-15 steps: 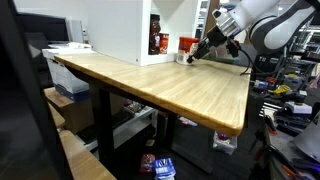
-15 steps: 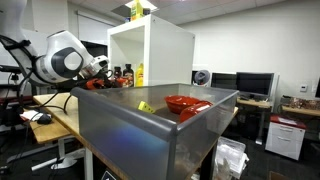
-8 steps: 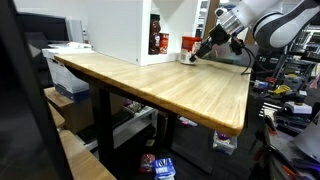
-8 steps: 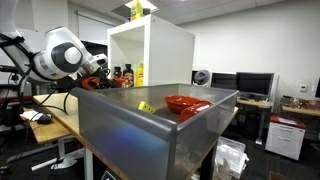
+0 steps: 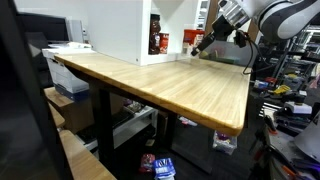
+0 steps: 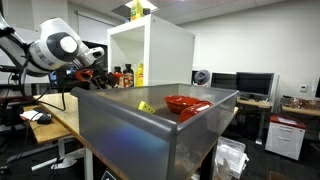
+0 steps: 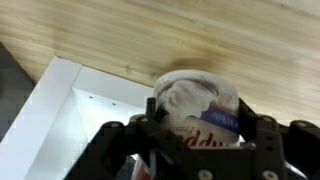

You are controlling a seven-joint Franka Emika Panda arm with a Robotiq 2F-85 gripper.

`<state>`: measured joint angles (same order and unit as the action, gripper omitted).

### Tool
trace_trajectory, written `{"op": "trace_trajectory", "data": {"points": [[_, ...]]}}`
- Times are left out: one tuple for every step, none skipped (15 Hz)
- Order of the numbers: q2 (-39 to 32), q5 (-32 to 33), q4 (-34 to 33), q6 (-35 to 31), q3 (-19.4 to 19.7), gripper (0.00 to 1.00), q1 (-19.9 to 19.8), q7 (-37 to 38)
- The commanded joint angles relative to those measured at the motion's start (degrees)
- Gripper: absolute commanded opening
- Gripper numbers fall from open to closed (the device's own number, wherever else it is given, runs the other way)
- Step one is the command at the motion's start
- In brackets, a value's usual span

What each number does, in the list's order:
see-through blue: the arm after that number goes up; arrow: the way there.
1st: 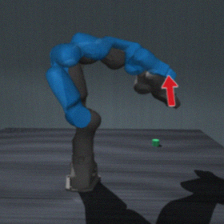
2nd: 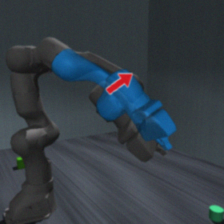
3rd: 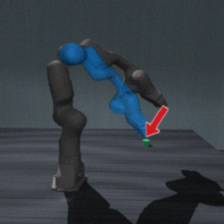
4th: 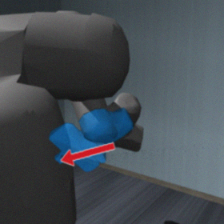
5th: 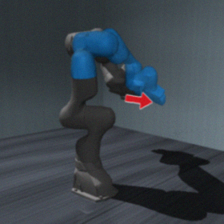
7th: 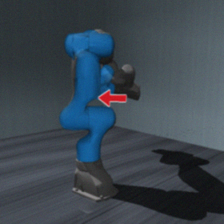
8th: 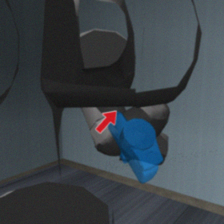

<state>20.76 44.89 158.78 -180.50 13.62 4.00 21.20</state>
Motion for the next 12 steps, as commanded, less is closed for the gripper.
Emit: {"op": "trace_trajectory", "data": {"points": [[5.2, -0.6, 0.5, 4.2, 0.6, 0.49, 2.0, 1.4], [6.0, -1.1, 0.5, 5.1, 0.5, 0.49, 2.1, 1.2], [6.6, -1.7, 0.5, 6.0, 0.5, 0.49, 2.2, 0.8], [6.7, -1.9, 0.1, 6.2, 0.5, 0.49, 2.2, 0.9], [6.4, -2.1, -0.4, 6.6, 0.5, 0.49, 2.2, 0.9], [6.2, -2.2, -0.8, 6.6, 0.6, 0.49, 2.2, 0.9], [6.0, -2.3, -1.2, 6.7, 0.7, 0.49, 2.2, 0.8], [5.4, -2.5, -1.9, 6.1, 0.8, 0.49, 2.2, 0.7], [5.0, -2.7, -2.3, 5.9, 1.0, 0.49, 2.3, 0.6], [4.6, -3.1, -2.8, 5.7, 1.4, 0.49, 2.6, 0.4], [4.0, -3.1, -3.4, 5.5, 1.5, 0.49, 2.7, 0.2], [3.2, -3.2, -4.1, 5.3, 1.6, 0.49, 2.9, 0.1]]}}
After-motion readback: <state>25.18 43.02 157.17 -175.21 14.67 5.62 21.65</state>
